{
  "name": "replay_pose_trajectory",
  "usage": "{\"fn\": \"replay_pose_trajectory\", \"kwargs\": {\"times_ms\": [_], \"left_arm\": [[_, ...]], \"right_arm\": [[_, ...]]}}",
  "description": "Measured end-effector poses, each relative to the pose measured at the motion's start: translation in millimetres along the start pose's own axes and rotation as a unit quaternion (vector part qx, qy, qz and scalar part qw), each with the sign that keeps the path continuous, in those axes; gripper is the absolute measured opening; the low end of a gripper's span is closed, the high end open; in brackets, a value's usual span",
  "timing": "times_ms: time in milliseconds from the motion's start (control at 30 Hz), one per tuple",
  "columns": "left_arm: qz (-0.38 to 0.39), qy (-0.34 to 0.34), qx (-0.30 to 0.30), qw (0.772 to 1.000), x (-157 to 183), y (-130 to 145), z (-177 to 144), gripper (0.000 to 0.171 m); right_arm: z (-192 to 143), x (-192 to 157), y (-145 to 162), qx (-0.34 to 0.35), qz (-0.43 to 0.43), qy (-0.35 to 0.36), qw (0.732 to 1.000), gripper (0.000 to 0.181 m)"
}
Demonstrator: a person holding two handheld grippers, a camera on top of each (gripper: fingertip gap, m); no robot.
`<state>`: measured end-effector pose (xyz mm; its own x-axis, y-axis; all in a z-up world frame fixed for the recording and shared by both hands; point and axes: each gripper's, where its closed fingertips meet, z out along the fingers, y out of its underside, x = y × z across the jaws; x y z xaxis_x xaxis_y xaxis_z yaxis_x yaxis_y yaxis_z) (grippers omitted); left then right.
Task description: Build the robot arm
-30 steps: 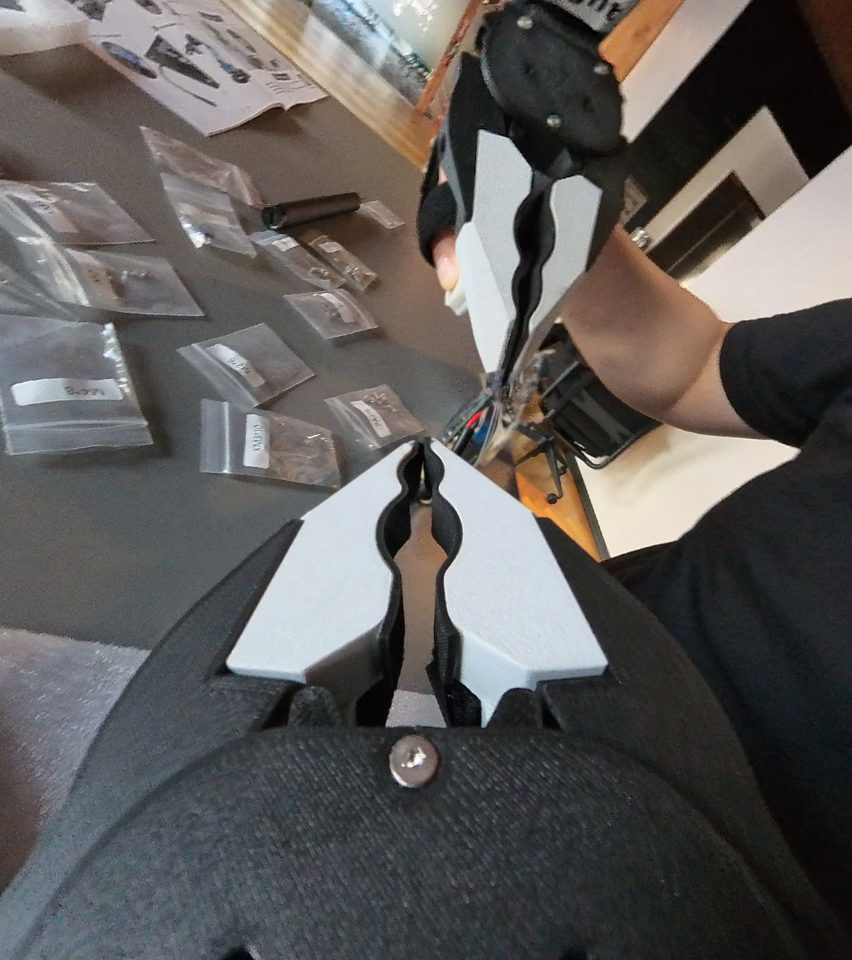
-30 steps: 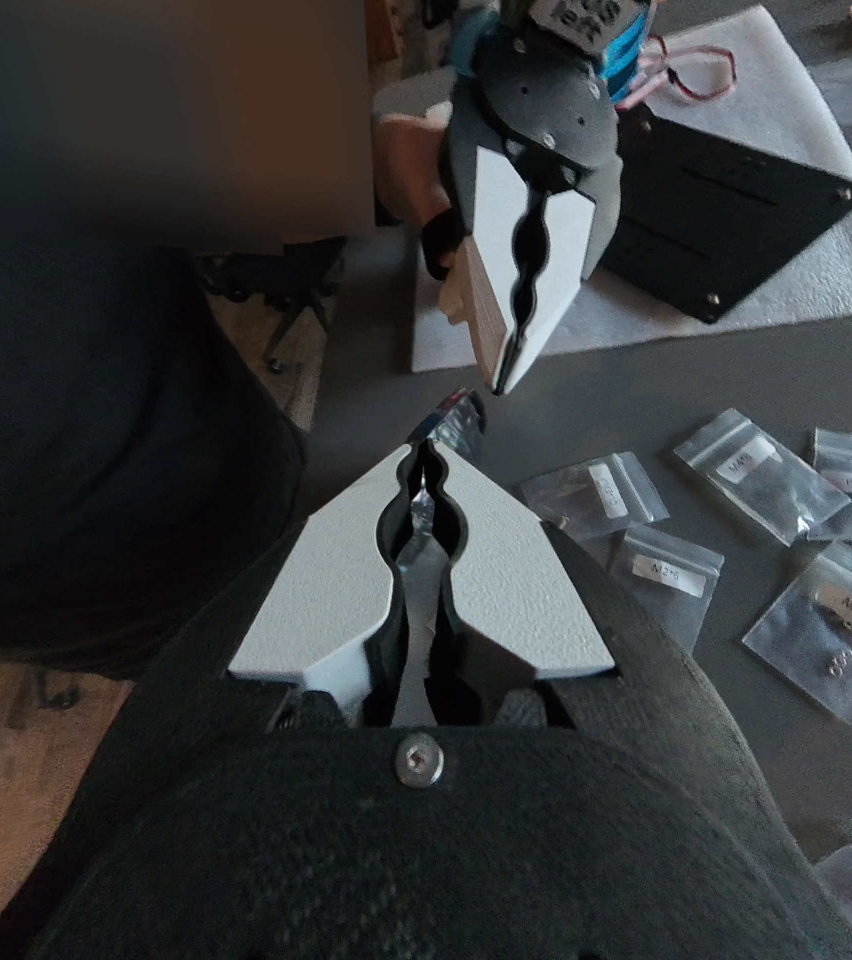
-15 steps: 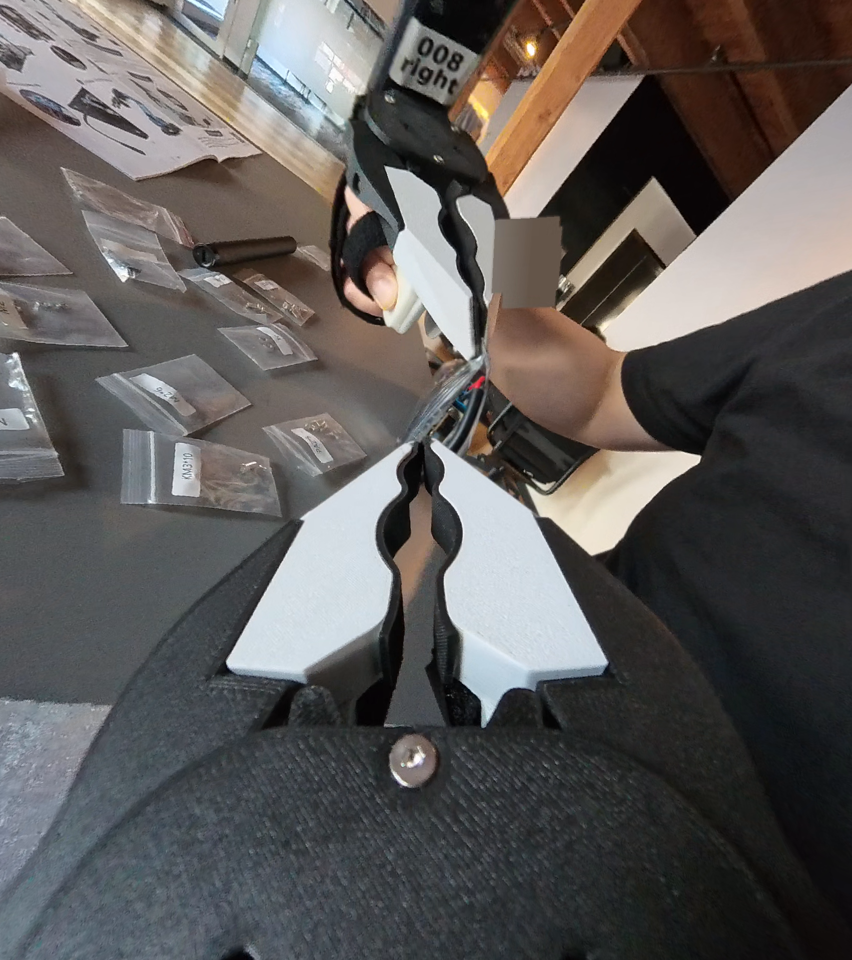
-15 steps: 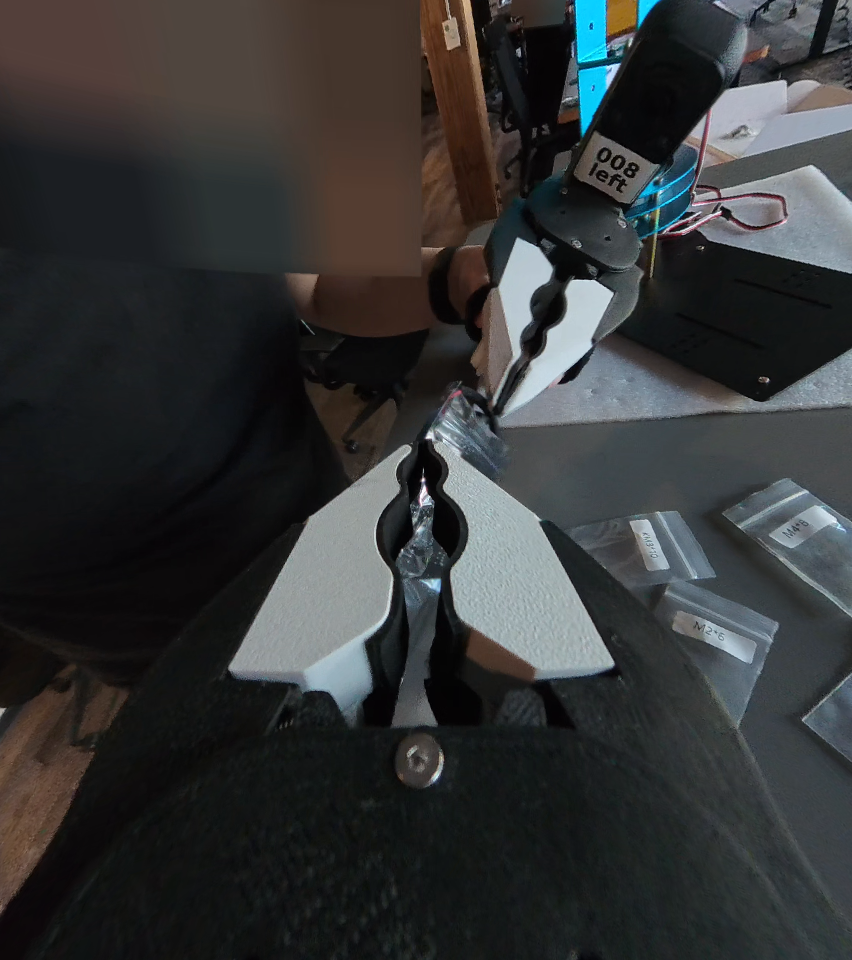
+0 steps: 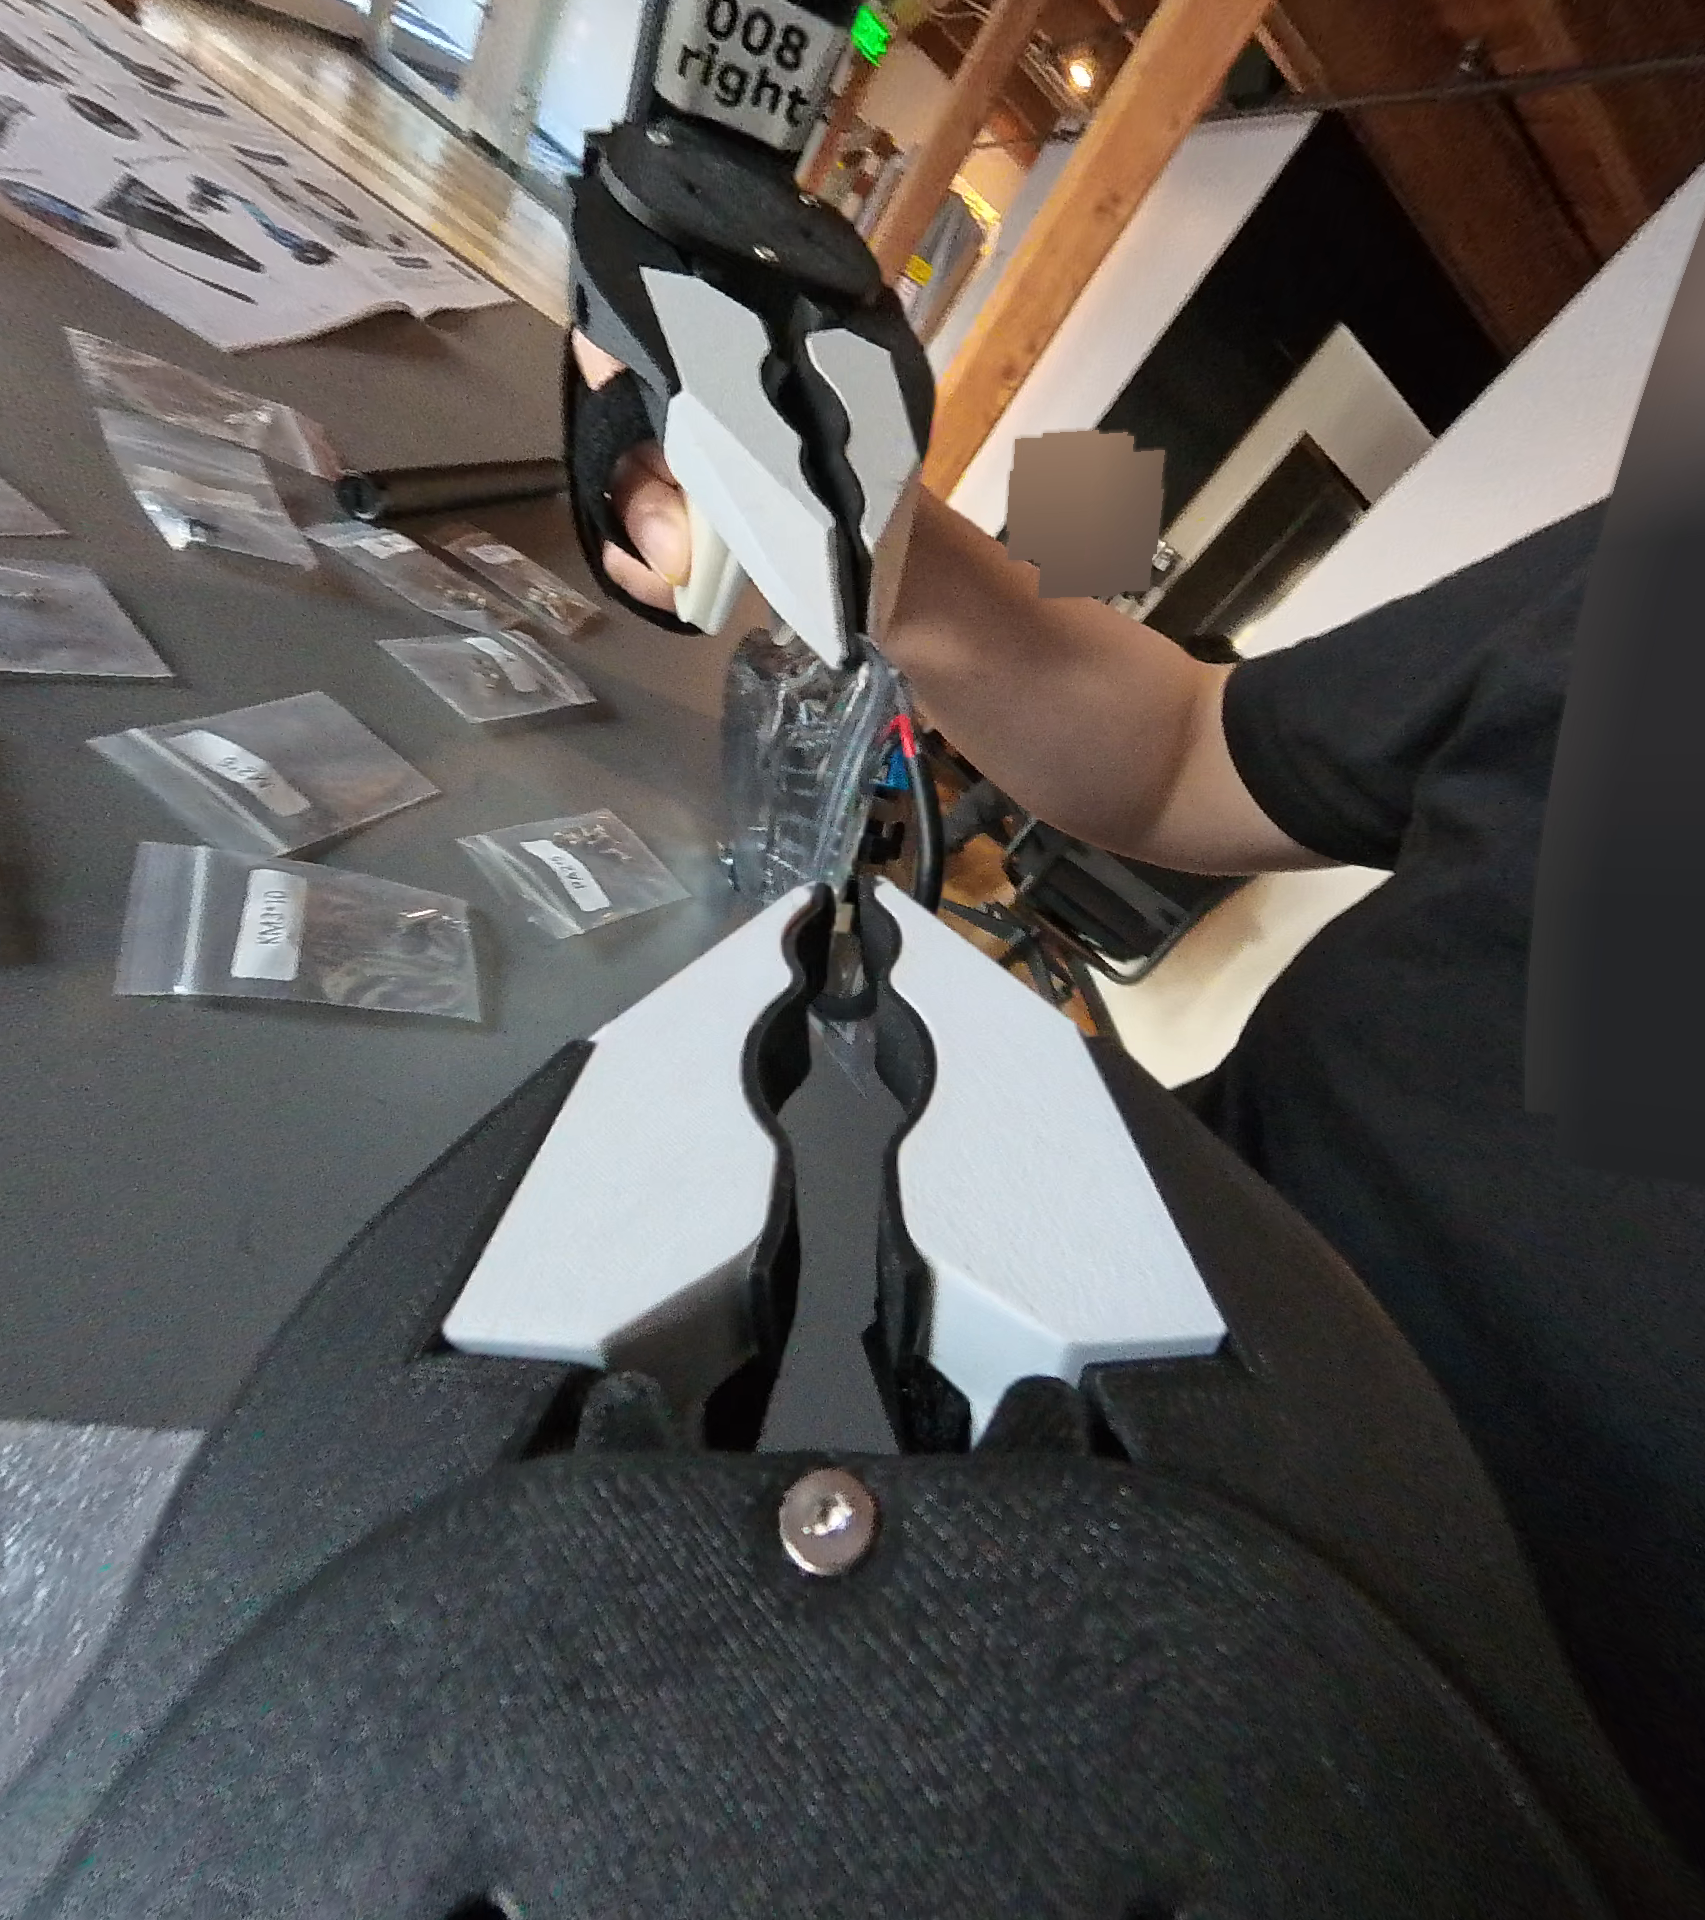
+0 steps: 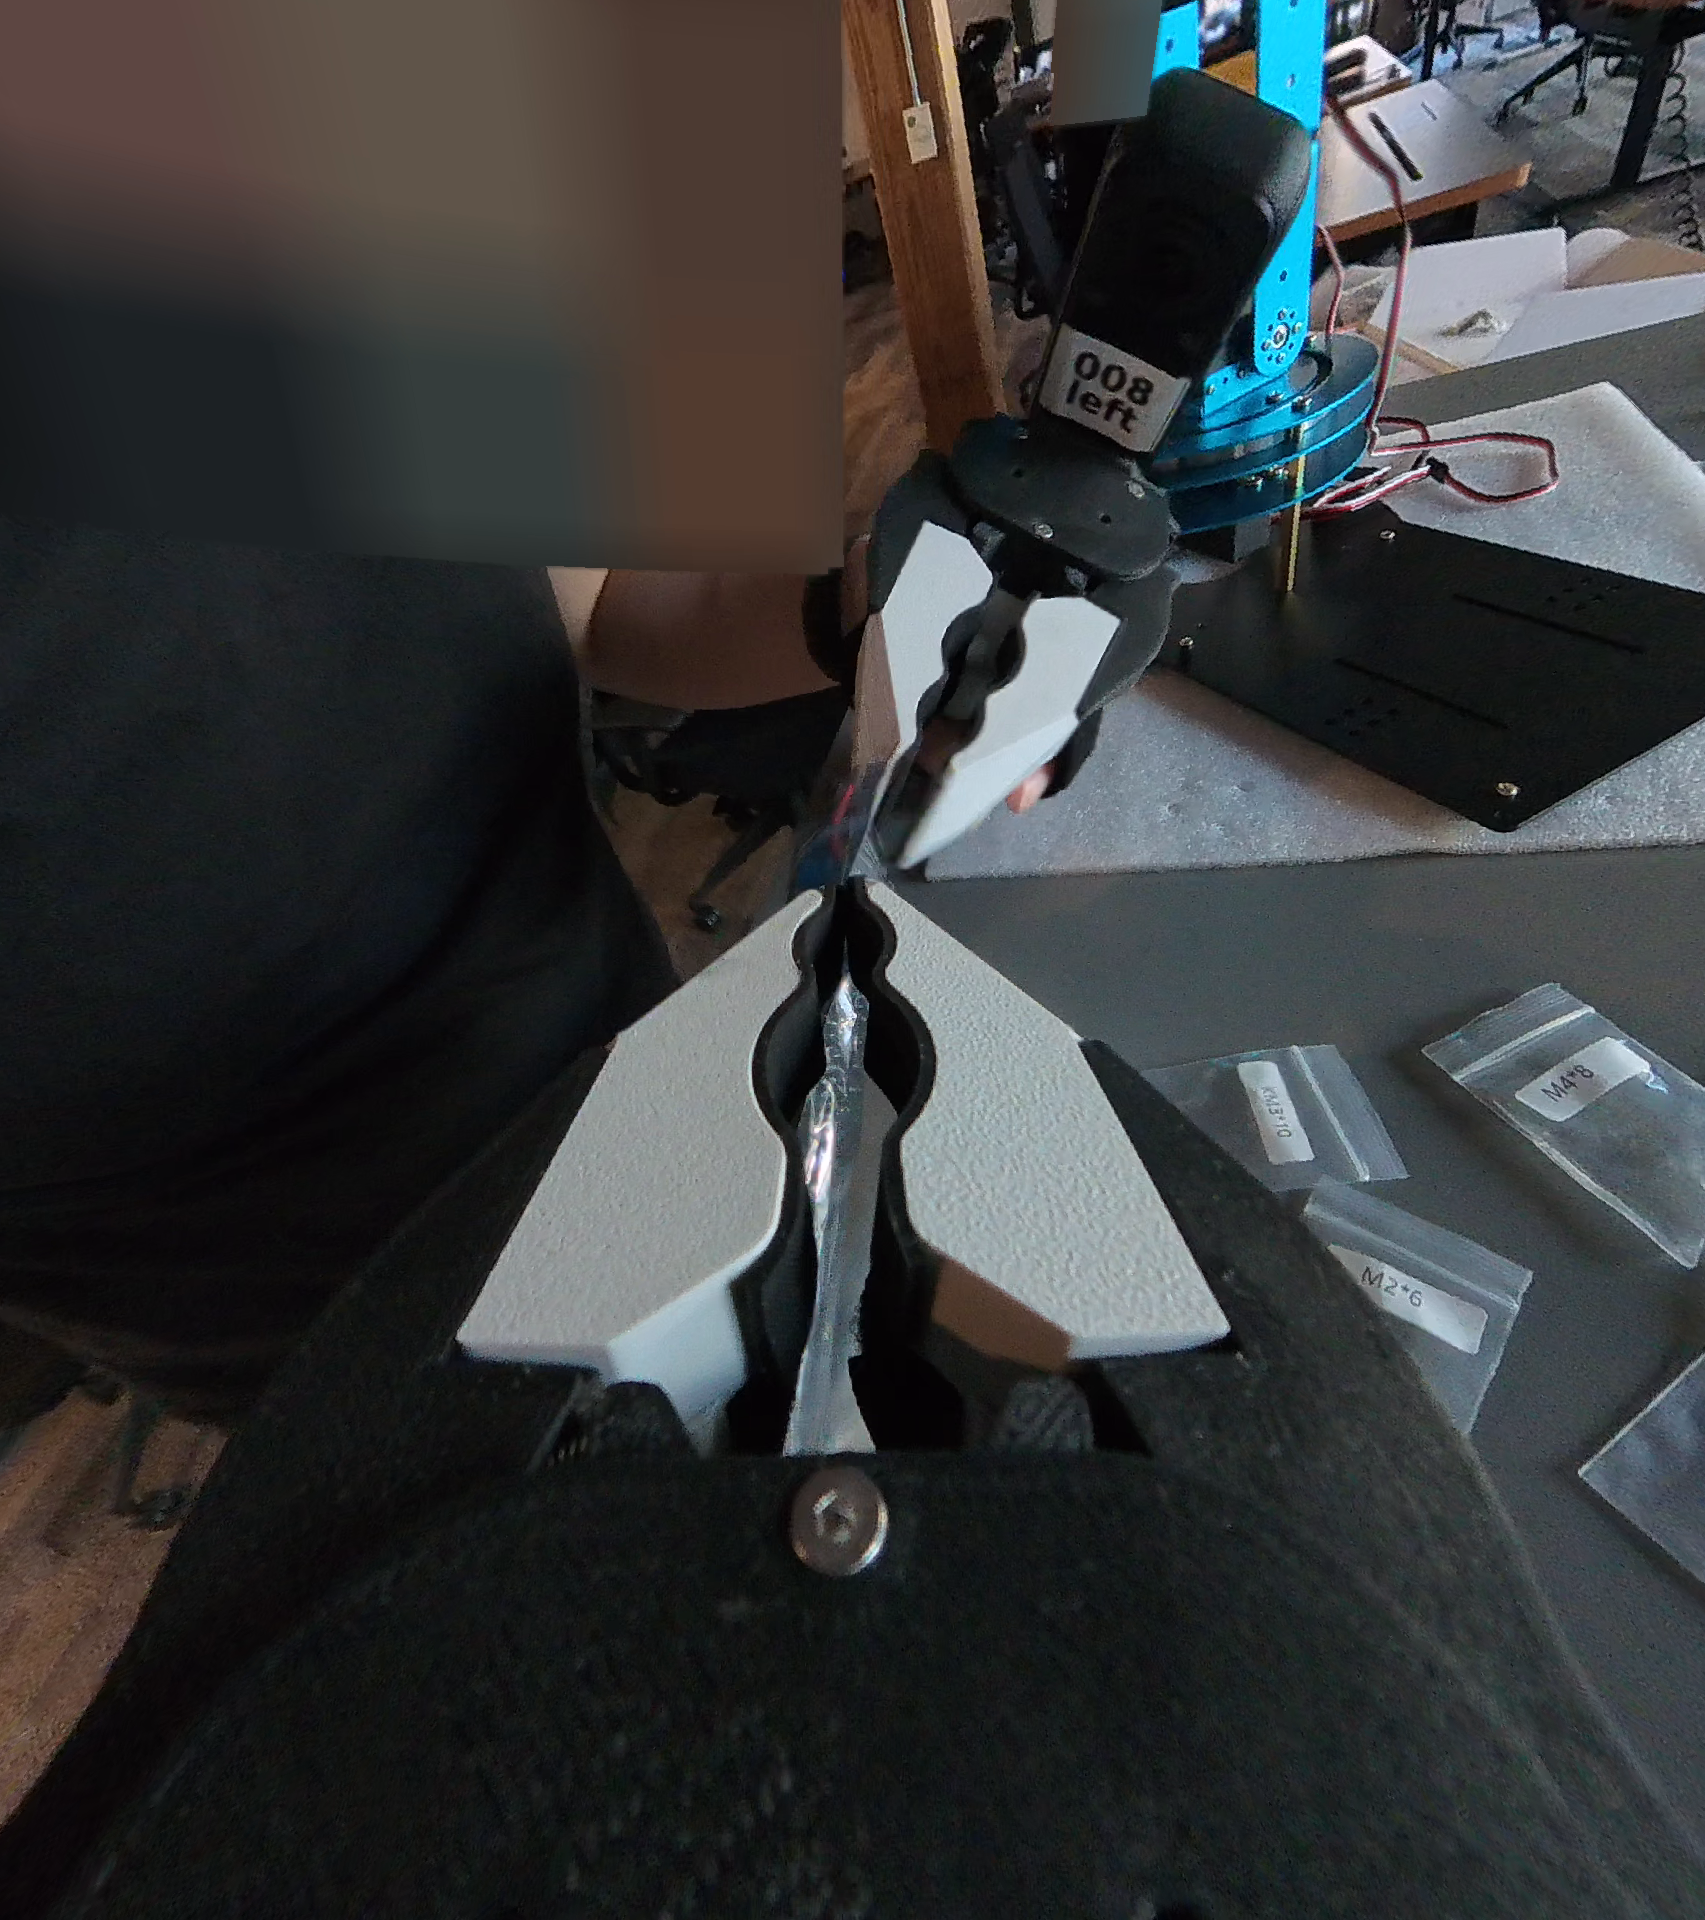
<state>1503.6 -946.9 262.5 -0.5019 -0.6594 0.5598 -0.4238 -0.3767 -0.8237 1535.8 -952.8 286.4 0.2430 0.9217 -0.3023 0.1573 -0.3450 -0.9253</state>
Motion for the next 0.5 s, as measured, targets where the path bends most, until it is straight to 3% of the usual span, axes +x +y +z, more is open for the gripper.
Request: {"fn": "replay_pose_trajectory", "kwargs": {"times_ms": [100,367,500], "left_arm": [[-0.013,-0.011,0.016,1.0,-4.0,-3.5,-1.9,0.019],[-0.124,0.058,0.05,0.989,0.4,-8.2,-2.4,0.016],[-0.204,0.044,0.082,0.975,-14.8,-12.3,-5.5,0.008]], "right_arm": [[1.9,0.8,-3.7,0.014,0.001,-0.01,1.0,0.0],[6.0,10.7,-5.3,0.045,0.018,-0.033,0.998,0.0],[12.5,12.8,-3.4,0.04,0.021,-0.05,0.998,0.0]]}}
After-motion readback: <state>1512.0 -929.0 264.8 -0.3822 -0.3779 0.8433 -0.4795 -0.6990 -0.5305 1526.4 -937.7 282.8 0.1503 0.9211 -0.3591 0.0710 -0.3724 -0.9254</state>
